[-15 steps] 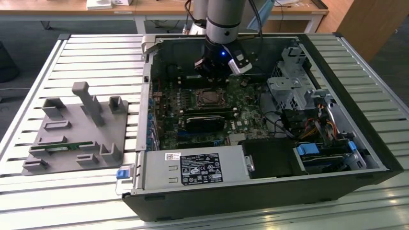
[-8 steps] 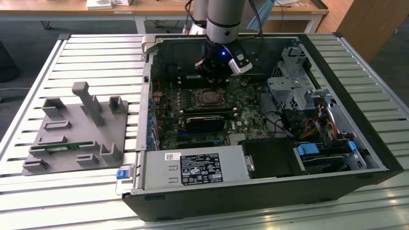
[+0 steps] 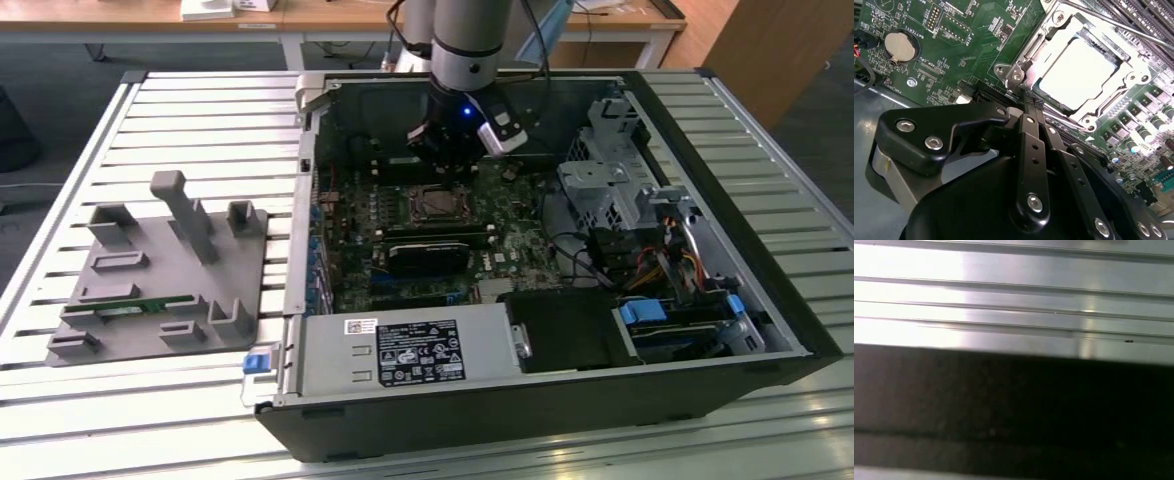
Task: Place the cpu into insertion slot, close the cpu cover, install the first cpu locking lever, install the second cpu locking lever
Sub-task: 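Install the first cpu locking lever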
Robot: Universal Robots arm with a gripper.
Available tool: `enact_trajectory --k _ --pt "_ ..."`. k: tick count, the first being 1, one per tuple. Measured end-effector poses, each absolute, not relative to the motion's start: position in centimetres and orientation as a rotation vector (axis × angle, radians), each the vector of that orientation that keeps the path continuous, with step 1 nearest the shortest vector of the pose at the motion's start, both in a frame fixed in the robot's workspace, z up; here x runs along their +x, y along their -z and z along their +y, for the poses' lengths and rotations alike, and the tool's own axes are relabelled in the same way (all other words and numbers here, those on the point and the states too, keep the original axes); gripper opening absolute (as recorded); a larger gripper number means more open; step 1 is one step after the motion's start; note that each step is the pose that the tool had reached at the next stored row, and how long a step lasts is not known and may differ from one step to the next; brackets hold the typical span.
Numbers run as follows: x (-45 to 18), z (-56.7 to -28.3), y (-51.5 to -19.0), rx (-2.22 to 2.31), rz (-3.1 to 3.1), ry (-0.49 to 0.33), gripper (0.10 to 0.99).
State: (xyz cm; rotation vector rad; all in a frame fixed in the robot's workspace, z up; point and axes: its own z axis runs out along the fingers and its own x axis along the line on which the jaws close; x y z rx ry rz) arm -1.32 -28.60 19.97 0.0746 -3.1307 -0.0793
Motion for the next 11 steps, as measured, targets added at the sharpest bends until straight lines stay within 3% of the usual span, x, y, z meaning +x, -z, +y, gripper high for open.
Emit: enact_trajectory --k 5,11 --pt "-1.32 -28.59 -20.15 0.075 -3.131 0.079 0.106" --pt "-1.32 -28.53 -20.04 0.074 -3.131 0.020 0.106"
